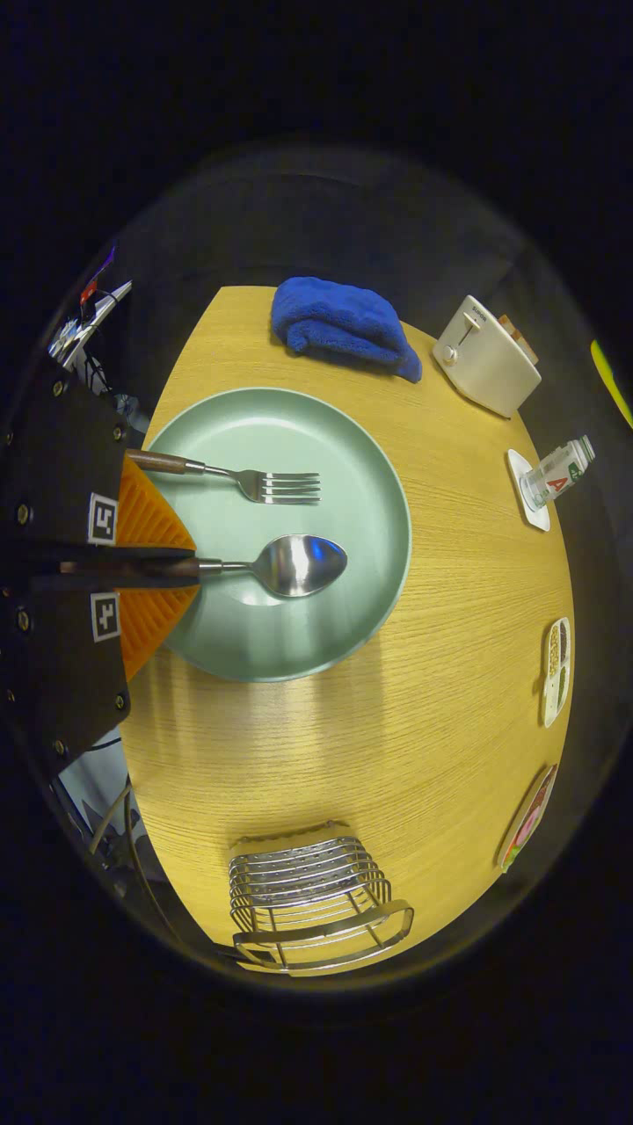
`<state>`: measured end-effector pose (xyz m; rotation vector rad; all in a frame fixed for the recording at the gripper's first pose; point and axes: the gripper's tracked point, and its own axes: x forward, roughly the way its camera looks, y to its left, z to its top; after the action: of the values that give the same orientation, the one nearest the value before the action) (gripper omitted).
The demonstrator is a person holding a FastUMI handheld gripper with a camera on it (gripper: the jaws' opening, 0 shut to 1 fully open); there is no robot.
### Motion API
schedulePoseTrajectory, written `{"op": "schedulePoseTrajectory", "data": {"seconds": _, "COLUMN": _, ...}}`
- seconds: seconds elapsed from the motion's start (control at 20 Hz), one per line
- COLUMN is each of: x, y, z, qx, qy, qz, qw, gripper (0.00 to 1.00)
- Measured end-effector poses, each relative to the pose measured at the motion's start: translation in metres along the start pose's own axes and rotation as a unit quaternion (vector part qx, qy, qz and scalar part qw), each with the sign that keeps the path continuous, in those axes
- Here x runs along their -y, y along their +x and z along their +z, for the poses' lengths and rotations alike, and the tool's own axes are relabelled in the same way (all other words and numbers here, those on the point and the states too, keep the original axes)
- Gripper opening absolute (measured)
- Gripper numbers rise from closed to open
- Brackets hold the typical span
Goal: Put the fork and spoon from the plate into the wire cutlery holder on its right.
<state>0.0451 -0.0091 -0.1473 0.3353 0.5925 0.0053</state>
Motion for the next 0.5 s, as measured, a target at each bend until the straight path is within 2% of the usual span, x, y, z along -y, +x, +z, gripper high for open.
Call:
{"op": "schedulePoseTrajectory", "data": {"seconds": 0.25, "x": 0.007, "y": -0.014, "z": 0.013, "qx": 0.032, "qy": -0.001, "qz": 0.005, "qw": 0.999, "gripper": 0.06}}
{"op": "schedulePoseTrajectory", "data": {"seconds": 0.5, "x": 0.021, "y": -0.042, "z": 0.029, "qx": 0.078, "qy": 0.03, "qz": 0.016, "qw": 0.996, "gripper": 0.05}}
